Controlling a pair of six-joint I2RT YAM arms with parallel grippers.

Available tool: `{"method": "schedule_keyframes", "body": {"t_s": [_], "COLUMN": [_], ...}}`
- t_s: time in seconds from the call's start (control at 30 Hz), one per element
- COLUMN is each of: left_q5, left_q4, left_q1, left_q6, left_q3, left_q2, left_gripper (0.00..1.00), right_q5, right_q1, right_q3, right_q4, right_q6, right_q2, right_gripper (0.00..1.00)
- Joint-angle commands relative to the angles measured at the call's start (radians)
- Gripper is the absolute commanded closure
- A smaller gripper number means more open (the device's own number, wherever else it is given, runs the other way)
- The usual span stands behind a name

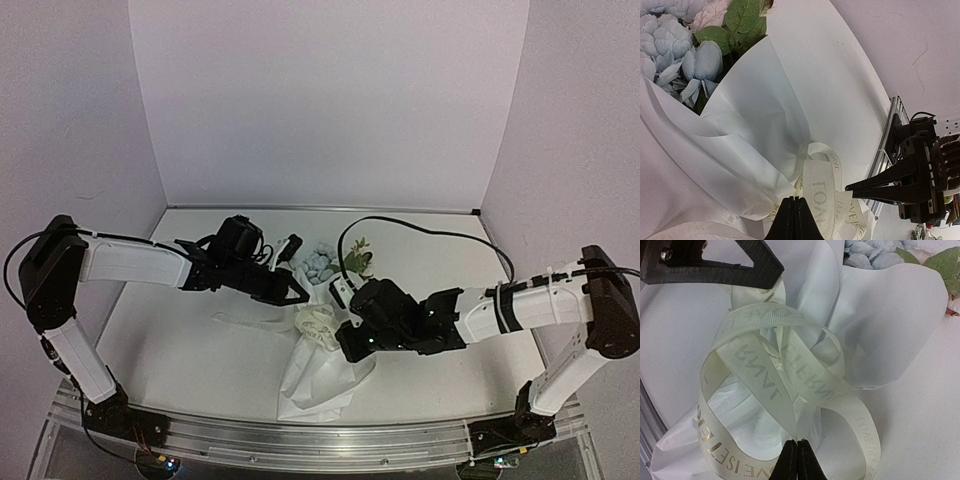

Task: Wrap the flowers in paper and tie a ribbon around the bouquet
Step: Tie the half-tied ribbon around the folded bouquet.

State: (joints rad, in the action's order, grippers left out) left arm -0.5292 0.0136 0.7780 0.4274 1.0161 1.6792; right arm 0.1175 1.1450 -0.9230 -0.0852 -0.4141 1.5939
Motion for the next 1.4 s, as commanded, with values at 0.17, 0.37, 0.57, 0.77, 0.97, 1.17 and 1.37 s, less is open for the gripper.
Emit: {"method": "schedule_keyframes", "body": {"t_s": [0.17, 0.37, 0.57, 0.77, 0.97, 1.17, 1.37], "left_q5": [0.013, 0.071, 0.108, 0.136, 0.205, 0.272, 0.383], "left_q4": [-0.053, -0.044, -0.07, -0.084, -0.079, -0.067, -0.053], "left_q1": [0.002, 0.001, 0.001, 0.001, 0.001, 0.001, 0.001], "left_q6": [0.004, 0.014, 0.045, 0.086, 0.123, 0.149, 0.183], "left_q3": [-0.01, -0.024, -0.066, -0.118, -0.17, -0.206, -0.257], "left_q2": [-0.041, -0.059, -0.086, -0.108, -0.171, -0.2, -0.256], "left_gripper": [1.0, 1.0, 1.0, 1.0, 1.0, 1.0, 1.0], "right_q5": [0.026, 0.132, 0.194, 0.235, 0.271, 0.341, 0.377], "right_q1": [0.002, 0.002, 0.002, 0.002, 0.003, 0.003, 0.002], "right_q3": [-0.039, -0.028, 0.012, 0.038, 0.071, 0.122, 0.177], "right_q4": [-0.03, -0.143, -0.21, -0.238, -0.246, -0.251, -0.259], "right_q6": [-0.007, 0.01, 0.039, 0.049, 0.026, -0.019, -0.058], "right_q2": [-0.034, -0.07, -0.11, -0.113, -0.099, -0.104, -0.137], "right_gripper": [1.0, 1.0, 1.0, 1.0, 1.0, 1.0, 1.0]}}
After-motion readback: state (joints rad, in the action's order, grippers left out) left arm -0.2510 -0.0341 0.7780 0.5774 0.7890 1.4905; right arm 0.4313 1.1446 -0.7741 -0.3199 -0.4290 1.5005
